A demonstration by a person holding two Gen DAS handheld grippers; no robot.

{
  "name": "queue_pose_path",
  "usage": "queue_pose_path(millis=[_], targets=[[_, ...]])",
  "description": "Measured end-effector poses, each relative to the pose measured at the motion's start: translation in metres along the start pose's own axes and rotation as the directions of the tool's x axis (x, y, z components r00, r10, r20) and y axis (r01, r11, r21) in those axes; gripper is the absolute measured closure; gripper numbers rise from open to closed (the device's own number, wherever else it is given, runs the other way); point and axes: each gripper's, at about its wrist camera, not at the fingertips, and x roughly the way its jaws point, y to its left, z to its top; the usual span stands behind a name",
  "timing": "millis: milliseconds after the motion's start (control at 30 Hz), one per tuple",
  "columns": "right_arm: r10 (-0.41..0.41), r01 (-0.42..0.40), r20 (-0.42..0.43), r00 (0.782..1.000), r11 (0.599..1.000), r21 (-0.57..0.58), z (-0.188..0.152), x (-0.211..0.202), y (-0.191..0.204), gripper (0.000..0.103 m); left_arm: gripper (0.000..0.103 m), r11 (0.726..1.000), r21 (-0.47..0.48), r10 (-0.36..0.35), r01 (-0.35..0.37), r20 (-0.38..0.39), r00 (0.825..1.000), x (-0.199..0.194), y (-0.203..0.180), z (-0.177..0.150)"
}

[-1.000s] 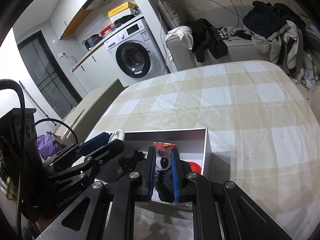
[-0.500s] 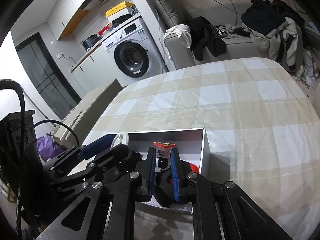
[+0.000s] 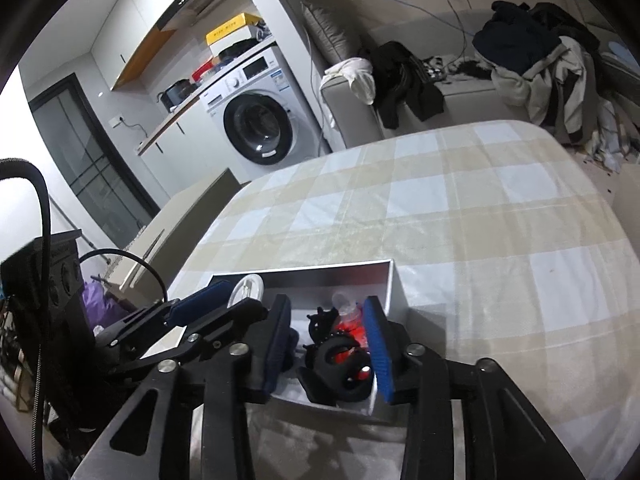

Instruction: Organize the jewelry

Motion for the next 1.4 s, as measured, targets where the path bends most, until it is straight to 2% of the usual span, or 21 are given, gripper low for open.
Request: queue_pose_path(millis=[33, 67, 133, 200, 267, 300, 333, 367, 400, 633, 767, 1200, 1400], targets=[[-0.004, 0.004, 0.002, 1.000, 1.000, 0.002, 0.000, -0.003, -0.001, 0.059, 0.052, 1.000, -0.002, -0.007, 0.007, 0.000, 1.000, -0.001, 0.000, 0.000], [-0.004, 0.004, 0.002, 1.000, 1.000, 0.006, 0.000, -0.005, -0.002, 0.053, 0.035, 1.000, -0.006, -0.017, 0.017, 0.004, 1.000, -0.003, -0.001, 0.000], [0.005, -0.005, 0.003, 1.000, 1.000, 0.018, 0.000, -0.009, -0.005, 0.051, 0.021, 1.000, -0.021, -0.019, 0.020, 0.028, 0.999, -0.009, -0.001, -0.001], [0.003, -0.003, 0.009, 1.000, 1.000, 0.021, 0.000, -0.014, -0.007, 0.042, 0.017, 0.999, -0.041, -0.013, 0.015, 0.040, 0.999, -0.015, 0.002, 0.000], [-0.010, 0.010, 0.017, 1.000, 1.000, 0.010, -0.001, -0.020, -0.006, 0.024, 0.011, 0.999, -0.053, 0.008, -0.006, 0.046, 0.999, -0.022, 0.004, -0.001], [-0.025, 0.025, 0.021, 0.999, 1.000, 0.002, -0.002, -0.025, -0.005, 0.019, 0.008, 0.998, -0.055, 0.026, -0.023, 0.055, 0.998, -0.026, 0.005, -0.001], [-0.033, 0.033, 0.029, 0.999, 0.999, -0.005, -0.003, -0.028, -0.004, 0.008, 0.001, 0.998, -0.050, 0.045, -0.041, 0.073, 0.996, -0.032, 0.006, -0.003], [-0.037, 0.037, 0.037, 0.999, 0.999, -0.011, -0.003, -0.030, -0.003, 0.002, 0.001, 0.997, -0.047, 0.060, -0.056, 0.096, 0.994, -0.039, 0.007, -0.005], [-0.038, 0.039, 0.051, 0.998, 0.999, -0.020, -0.005, -0.034, -0.002, 0.000, 0.001, 0.997, -0.047, 0.072, -0.067, 0.113, 0.991, -0.044, 0.008, -0.007], [-0.036, 0.046, 0.133, 0.990, 0.996, -0.072, -0.021, -0.051, 0.010, 0.000, 0.001, 0.989, -0.074, 0.135, -0.125, 0.162, 0.977, -0.071, 0.015, -0.019], [-0.022, 0.038, 0.152, 0.988, 0.994, -0.100, -0.031, -0.057, 0.015, 0.000, 0.001, 0.986, -0.069, 0.165, -0.155, 0.182, 0.969, -0.079, 0.015, -0.029], [0.013, 0.028, 0.209, 0.978, 0.981, -0.191, -0.058, -0.059, 0.029, 0.000, 0.001, 0.984, -0.072, 0.177, -0.165, 0.208, 0.962, -0.077, 0.019, -0.047], [0.010, 0.037, 0.209, 0.978, 0.975, -0.219, -0.060, -0.052, 0.031, 0.000, 0.001, 0.984, -0.084, 0.170, -0.156, 0.211, 0.963, -0.072, 0.022, -0.052]])
